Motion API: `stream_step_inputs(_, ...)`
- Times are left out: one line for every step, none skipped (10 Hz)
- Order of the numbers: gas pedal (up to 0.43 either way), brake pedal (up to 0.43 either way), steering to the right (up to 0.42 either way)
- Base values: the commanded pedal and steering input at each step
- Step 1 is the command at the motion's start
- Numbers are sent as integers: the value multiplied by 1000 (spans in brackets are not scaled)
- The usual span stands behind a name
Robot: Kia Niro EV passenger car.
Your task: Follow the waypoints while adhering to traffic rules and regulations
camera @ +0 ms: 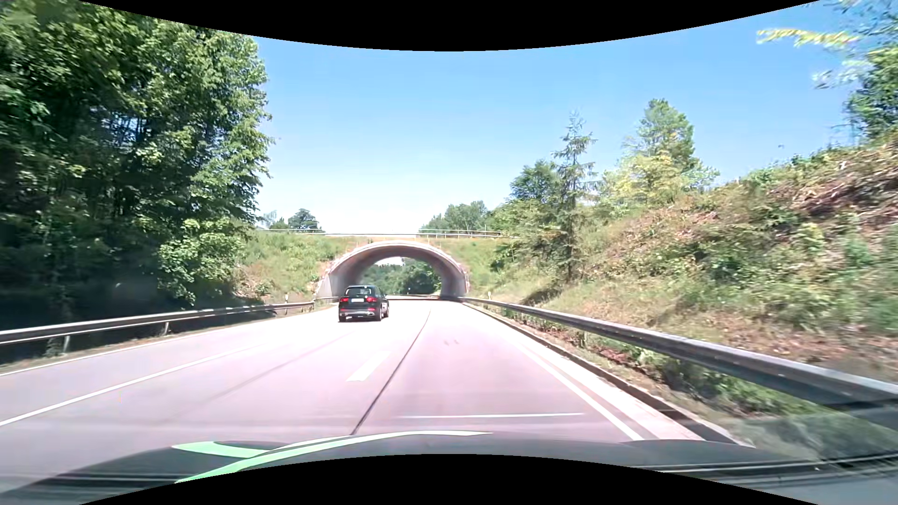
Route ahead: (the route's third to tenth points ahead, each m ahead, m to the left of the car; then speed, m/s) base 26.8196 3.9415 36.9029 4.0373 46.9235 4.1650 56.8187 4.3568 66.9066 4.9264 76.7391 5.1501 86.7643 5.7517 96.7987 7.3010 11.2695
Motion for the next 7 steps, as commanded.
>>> stream_step_inputs(150, 0, 5)
stream_step_inputs(130, 0, 2)
stream_step_inputs(130, 0, 1)
stream_step_inputs(130, 0, 0)
stream_step_inputs(118, 0, -3)
stream_step_inputs(110, 0, -3)
stream_step_inputs(67, 0, -3)
